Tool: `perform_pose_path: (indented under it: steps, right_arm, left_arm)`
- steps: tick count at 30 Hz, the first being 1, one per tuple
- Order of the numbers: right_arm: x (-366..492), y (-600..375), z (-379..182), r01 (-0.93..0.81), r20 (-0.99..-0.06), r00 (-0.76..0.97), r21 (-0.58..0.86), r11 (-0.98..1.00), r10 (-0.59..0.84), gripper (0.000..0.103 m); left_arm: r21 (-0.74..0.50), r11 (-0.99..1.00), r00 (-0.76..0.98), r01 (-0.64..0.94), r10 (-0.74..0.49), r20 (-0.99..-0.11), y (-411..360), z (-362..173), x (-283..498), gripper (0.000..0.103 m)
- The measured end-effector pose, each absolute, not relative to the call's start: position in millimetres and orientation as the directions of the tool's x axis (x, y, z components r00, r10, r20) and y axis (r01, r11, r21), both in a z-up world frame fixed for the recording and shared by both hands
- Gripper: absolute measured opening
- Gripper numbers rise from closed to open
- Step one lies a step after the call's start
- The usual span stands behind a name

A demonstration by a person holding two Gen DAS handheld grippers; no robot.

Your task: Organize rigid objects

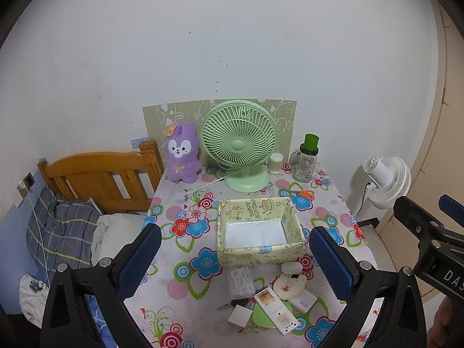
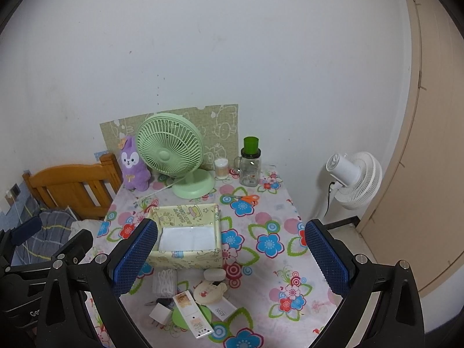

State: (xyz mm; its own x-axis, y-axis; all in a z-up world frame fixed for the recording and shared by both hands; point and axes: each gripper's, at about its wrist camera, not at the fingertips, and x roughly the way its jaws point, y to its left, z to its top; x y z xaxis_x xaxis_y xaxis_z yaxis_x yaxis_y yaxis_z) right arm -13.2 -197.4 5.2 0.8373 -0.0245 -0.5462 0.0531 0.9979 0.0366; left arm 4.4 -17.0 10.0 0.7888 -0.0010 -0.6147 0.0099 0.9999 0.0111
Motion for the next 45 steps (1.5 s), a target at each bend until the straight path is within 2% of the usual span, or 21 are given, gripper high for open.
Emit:
perform_pose_path:
  steps: [9,19,26,45]
  right_arm:
    - [-10.8,-197.5,3.6,0.053,-0.553,0.833,0.035,0.998,-0.024,0.102]
    - [8.4,-200.6,-23.6,0.033,-0.621,0.784,0.063,0.997,0.013,0.102]
    - [26.4,-206.5,-68.7,0.015,-0.688,0.724,0.087,0.996,0.049,0.102]
    - [58.4,-199.7,-195.6,-0.039,-0.771,0.629,0.102,0.994,0.104,0.100]
  left_arm:
    - [0.011,1.000,0.787,0.007,0.001,-0.617,-17.2,10.2,5.3,0.103]
    - [-0.014,1.000,0.749,0.011,-0.018,-0.662,-15.7,-5.1,22.8,0.103]
    - [-0.008,1.000,0.706,0.028,-0.025,-0.707,-19.4,-44.5,36.8,0.103]
    - [0.001,1.000,0.583,0.008,-0.004,-0.813,-13.6,-174.5,57.9,0.103]
